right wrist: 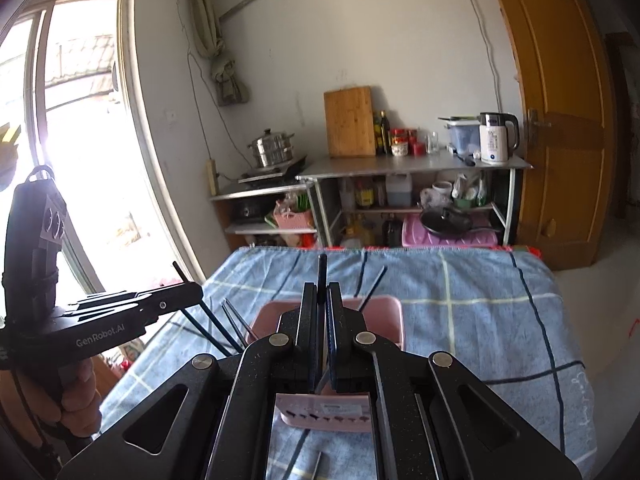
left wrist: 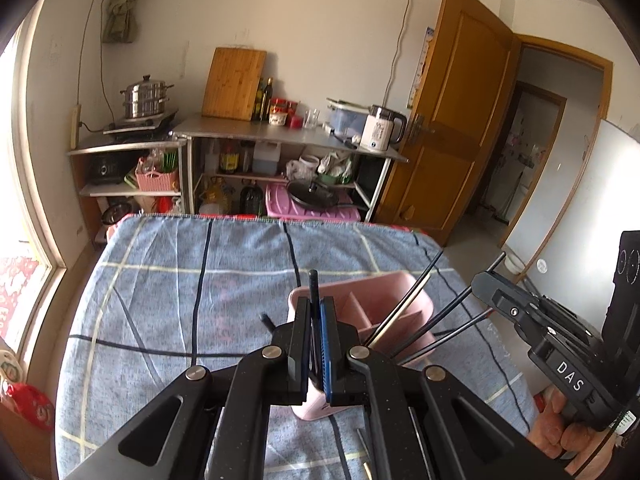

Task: Organize utensils
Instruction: 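Open both grippers and move them back over the remaining chopsticks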

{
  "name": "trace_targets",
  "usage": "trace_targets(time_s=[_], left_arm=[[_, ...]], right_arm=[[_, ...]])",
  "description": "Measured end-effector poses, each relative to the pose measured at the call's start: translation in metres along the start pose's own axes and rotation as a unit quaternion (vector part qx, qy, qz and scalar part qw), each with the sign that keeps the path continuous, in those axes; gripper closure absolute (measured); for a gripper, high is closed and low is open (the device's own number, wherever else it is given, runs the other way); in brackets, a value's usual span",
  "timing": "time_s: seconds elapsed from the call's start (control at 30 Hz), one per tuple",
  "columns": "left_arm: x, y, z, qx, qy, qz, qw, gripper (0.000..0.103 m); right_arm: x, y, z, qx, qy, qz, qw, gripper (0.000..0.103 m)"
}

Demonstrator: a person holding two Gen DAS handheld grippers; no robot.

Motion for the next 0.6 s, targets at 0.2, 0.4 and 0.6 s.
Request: trace_targets(time_s=[0.2, 0.4, 0.6], left_arm=[[-0.003, 0.007, 0.009, -0.006, 0.008, -0.013, 0.9999, 0.098], [0.016, 0.003, 0.004, -0.007, -0.017, -0.006, 0.9998, 0.079], [0.043, -0.001, 0.003, -0.011, -0.042, -0.013, 0.999, 0.077]], right_arm=[[-0.007, -0.006, 0.015, -0.012, 0.022, -0.004, 1.0, 0.098], [0.004, -0.006, 0.009, -0.006, 0.018, -0.007, 1.0, 0.097], [0.027, -0.005, 0.004, -0.005, 0.002, -0.005, 1.0, 0.093]])
Point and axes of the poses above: each gripper's, at about its wrist camera, not at the fingertips, and x roughly against the way its jaws point, y to its left, z to its underside, the point moved 10 cm from there along -x, roughly the way its jaws point, and after that the axes turned 3 degrees about -y, right-handed, at the moved point
